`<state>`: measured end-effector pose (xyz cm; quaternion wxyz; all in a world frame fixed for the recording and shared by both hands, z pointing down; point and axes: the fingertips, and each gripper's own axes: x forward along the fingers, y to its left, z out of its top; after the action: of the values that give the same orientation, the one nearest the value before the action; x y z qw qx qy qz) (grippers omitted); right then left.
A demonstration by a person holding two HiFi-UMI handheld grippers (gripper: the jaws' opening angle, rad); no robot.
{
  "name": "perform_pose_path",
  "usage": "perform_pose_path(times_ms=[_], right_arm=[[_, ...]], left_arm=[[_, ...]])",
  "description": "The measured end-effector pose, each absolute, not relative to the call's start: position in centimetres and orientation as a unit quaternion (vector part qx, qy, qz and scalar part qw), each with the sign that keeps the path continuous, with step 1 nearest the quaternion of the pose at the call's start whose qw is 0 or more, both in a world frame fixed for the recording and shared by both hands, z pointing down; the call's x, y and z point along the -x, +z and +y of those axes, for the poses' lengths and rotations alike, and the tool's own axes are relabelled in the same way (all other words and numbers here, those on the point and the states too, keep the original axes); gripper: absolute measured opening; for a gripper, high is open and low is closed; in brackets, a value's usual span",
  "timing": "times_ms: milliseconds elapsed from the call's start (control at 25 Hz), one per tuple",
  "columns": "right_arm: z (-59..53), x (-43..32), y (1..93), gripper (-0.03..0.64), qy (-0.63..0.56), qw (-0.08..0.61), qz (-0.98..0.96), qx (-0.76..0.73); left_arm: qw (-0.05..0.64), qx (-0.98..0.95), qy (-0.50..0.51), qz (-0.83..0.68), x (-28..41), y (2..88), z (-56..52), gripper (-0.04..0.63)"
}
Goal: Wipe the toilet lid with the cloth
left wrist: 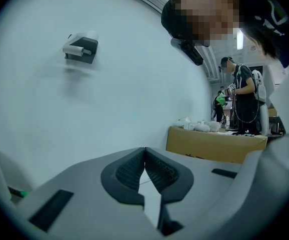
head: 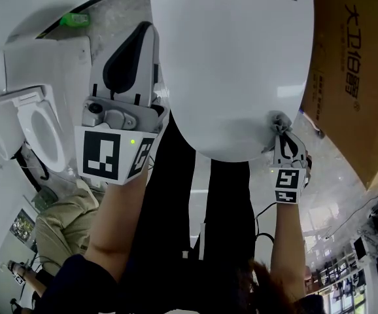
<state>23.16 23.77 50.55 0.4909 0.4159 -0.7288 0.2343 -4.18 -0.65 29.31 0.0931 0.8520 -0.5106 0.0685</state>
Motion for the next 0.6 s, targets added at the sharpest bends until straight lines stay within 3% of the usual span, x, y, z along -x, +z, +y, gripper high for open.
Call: perform_pose_path(times_ms=[200, 600], right_arm=[[26.7, -20.5, 50.7, 0.032, 0.279, 0.478, -0.724, -0.413], [31.9, -4.2, 48.7, 0.032, 0.337, 0.407, -0.821, -0.216]], left_arm=[[0.095, -0.853, 0.068, -0.509, 3.9, 29.4, 0.0, 0.02], [0.082, -0.86, 0.067, -0.499, 3.0, 27.7, 0.2, 0.02]])
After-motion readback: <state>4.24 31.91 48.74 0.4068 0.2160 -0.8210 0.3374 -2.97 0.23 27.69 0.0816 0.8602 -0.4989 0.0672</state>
